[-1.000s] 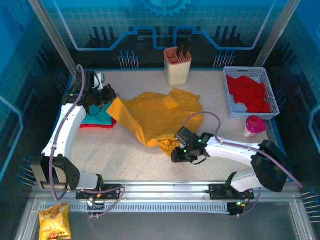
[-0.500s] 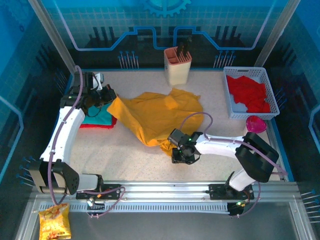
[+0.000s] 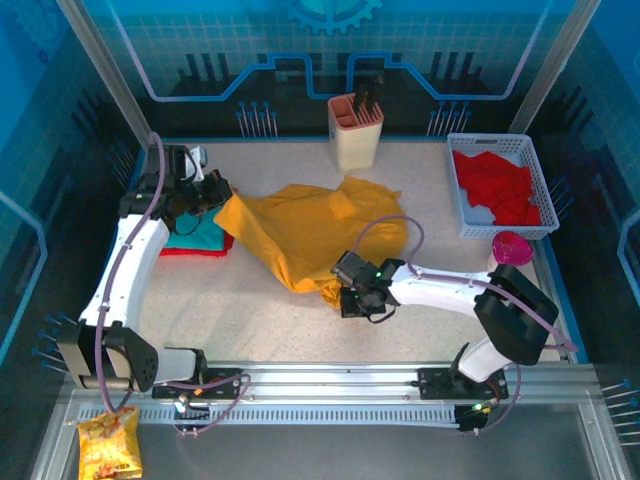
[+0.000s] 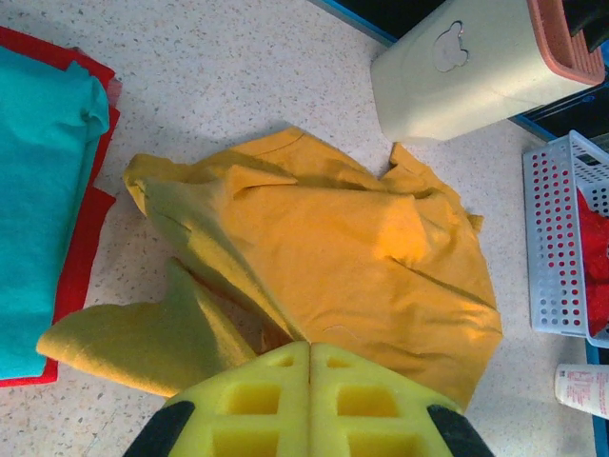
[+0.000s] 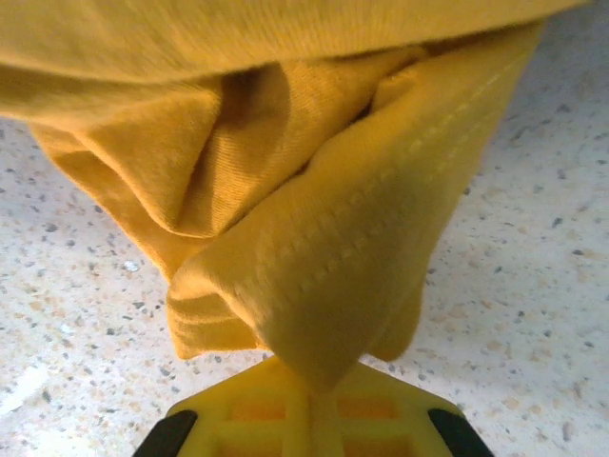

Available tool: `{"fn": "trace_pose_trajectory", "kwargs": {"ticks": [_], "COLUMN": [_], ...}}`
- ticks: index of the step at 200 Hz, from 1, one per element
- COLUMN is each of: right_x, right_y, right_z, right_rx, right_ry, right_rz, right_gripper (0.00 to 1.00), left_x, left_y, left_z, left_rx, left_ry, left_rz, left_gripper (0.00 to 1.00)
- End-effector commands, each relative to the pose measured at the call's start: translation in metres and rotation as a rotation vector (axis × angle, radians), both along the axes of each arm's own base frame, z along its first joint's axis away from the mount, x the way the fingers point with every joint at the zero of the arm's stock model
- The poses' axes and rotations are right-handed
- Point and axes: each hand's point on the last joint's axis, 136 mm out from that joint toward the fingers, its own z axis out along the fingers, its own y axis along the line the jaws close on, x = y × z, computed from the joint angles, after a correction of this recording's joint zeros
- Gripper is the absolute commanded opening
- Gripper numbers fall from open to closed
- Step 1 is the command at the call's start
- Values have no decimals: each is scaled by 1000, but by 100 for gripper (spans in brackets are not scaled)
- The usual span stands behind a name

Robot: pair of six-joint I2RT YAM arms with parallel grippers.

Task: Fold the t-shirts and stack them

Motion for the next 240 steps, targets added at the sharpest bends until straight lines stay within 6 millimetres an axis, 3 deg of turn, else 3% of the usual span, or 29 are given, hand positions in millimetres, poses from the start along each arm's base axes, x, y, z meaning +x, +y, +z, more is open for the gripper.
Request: {"fn": "trace_pose_trajectory", "kwargs": {"ticks": [1, 39, 45, 113, 136, 164, 205, 240], "right_x": [15, 38, 47, 87, 84, 71, 62, 66], "right_y": [-22, -87, -92, -161, -173, -178, -193, -200], "right_z": [30, 90, 112, 296, 354, 424, 467, 480], "right_rx": [-4, -14, 11, 5, 36, 126, 94, 60], "right_ry": [-90, -247, -292, -793, -943, -1151, -1272, -1305], "right_rz": [-52, -146, -157, -203, -229, -246, -281, -313], "right_gripper": [0, 0, 0, 0, 0, 0, 0, 0], "left_x": [-8, -14, -16, -50, -64, -78, -75, -55], "left_y": [-2, -10, -12, -27, -39, -39, -45, -43], "left_z": [9, 41, 50, 197, 247, 300, 338, 334], "left_rx": [-19, -59, -75, -150, -220, -223, -266, -297], "left_ry": [-20, -81, -96, -437, -537, -679, -741, -715], "left_rz": [-23, -51, -60, -124, -180, -194, -235, -217], "left_gripper": [0, 0, 0, 0, 0, 0, 0, 0]}}
